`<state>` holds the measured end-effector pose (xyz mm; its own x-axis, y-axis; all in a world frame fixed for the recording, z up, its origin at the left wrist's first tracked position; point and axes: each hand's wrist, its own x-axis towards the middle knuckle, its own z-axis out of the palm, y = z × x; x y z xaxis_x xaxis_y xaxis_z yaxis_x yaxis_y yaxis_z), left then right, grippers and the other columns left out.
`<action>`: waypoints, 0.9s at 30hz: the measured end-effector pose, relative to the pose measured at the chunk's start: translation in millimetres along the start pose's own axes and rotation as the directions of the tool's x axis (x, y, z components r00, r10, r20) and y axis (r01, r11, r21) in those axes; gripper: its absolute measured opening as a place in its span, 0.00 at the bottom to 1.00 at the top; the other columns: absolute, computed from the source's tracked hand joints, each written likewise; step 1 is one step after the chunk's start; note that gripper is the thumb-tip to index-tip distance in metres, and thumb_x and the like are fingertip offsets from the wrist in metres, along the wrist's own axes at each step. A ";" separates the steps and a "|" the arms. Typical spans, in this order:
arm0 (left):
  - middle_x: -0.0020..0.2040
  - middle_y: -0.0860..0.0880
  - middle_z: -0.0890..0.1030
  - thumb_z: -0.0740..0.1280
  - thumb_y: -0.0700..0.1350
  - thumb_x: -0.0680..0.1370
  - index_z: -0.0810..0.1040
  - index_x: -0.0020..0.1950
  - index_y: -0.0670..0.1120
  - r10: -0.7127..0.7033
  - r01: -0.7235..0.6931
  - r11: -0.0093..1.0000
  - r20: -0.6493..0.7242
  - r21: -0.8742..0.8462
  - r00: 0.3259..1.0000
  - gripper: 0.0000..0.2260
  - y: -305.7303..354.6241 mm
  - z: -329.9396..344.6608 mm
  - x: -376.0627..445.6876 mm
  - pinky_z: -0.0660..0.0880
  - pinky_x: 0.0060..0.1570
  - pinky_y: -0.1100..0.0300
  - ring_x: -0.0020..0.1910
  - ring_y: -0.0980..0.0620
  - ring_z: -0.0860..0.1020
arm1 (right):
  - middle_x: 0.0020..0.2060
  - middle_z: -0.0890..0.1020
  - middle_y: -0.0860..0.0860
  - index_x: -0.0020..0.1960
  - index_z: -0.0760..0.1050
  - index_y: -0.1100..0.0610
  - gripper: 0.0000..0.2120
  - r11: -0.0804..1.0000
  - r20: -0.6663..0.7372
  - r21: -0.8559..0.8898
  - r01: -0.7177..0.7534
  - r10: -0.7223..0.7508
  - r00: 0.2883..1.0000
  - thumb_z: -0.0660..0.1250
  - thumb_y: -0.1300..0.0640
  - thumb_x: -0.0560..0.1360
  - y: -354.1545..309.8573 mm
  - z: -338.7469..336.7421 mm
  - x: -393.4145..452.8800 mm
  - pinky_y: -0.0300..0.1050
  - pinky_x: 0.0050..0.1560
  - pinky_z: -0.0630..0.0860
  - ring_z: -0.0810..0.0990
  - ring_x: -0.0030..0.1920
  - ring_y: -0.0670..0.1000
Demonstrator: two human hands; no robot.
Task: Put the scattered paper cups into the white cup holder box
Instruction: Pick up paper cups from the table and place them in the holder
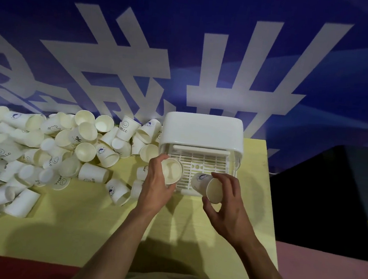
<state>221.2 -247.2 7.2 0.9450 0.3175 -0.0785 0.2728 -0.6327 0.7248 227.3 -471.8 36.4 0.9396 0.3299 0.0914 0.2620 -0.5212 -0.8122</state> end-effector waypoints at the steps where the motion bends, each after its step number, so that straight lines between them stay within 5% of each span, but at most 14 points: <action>1: 0.71 0.53 0.65 0.77 0.38 0.71 0.60 0.73 0.55 -0.003 0.003 1.000 0.005 0.008 1.000 0.38 -1.5 2.7 0.4 0.75 0.54 0.56 0.69 0.49 0.70 | 0.66 0.68 0.45 0.74 0.67 0.53 0.29 1.000 0.000 0.001 0.004 -0.004 1.000 0.74 0.58 0.77 1.1 0.8 1.6 0.39 0.65 0.74 0.72 0.66 0.44; 7: 0.73 0.50 0.61 0.78 0.45 0.73 0.59 0.80 0.56 -0.074 0.056 0.992 0.155 0.115 0.985 0.41 -22.3 18.0 6.2 0.71 0.68 0.43 0.73 0.46 0.63 | 0.67 0.69 0.48 0.75 0.67 0.54 0.29 1.000 0.026 0.000 0.021 -0.021 0.999 0.74 0.56 0.78 0.7 5.4 14.5 0.39 0.65 0.74 0.73 0.66 0.45; 14: 0.74 0.51 0.59 0.76 0.43 0.74 0.51 0.82 0.58 -0.053 0.042 0.998 0.222 0.051 0.974 0.45 -31.9 14.3 10.1 0.73 0.67 0.44 0.74 0.45 0.65 | 0.68 0.69 0.51 0.77 0.66 0.53 0.28 0.993 0.117 0.003 0.116 -0.116 0.986 0.72 0.52 0.80 -15.9 28.7 41.7 0.38 0.66 0.72 0.72 0.67 0.45; 19: 0.74 0.55 0.59 0.75 0.40 0.75 0.54 0.82 0.56 -0.004 0.010 1.000 0.205 -0.025 0.979 0.42 -37.1 7.3 -0.2 0.69 0.70 0.59 0.73 0.59 0.64 | 0.69 0.69 0.52 0.79 0.64 0.51 0.30 0.984 0.173 -0.082 0.160 -0.145 0.974 0.70 0.51 0.81 -6.3 53.1 55.3 0.34 0.65 0.68 0.72 0.67 0.48; 25: 0.74 0.60 0.59 0.73 0.40 0.76 0.56 0.81 0.57 0.013 -0.011 1.000 0.239 -0.007 0.971 0.39 -44.0 4.2 -13.0 0.59 0.62 0.80 0.67 0.73 0.61 | 0.68 0.71 0.57 0.80 0.65 0.51 0.32 0.935 0.248 -0.299 0.193 -0.119 0.961 0.69 0.44 0.80 14.4 85.5 72.1 0.55 0.62 0.76 0.74 0.61 0.60; 27: 0.74 0.59 0.58 0.73 0.41 0.76 0.57 0.81 0.56 0.010 -0.010 1.000 0.253 0.000 0.967 0.39 -45.6 4.9 -14.5 0.60 0.65 0.78 0.67 0.76 0.59 | 0.67 0.73 0.58 0.80 0.65 0.52 0.33 0.907 0.283 -0.361 0.216 -0.114 0.952 0.67 0.40 0.80 23.2 94.8 76.7 0.60 0.61 0.76 0.74 0.58 0.62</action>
<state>195.9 -226.4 -28.1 0.9625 0.1220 -0.2422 0.2632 -0.6358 0.7257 284.6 -384.0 -30.0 0.8024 0.5965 0.0170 0.5206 -0.6858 -0.5085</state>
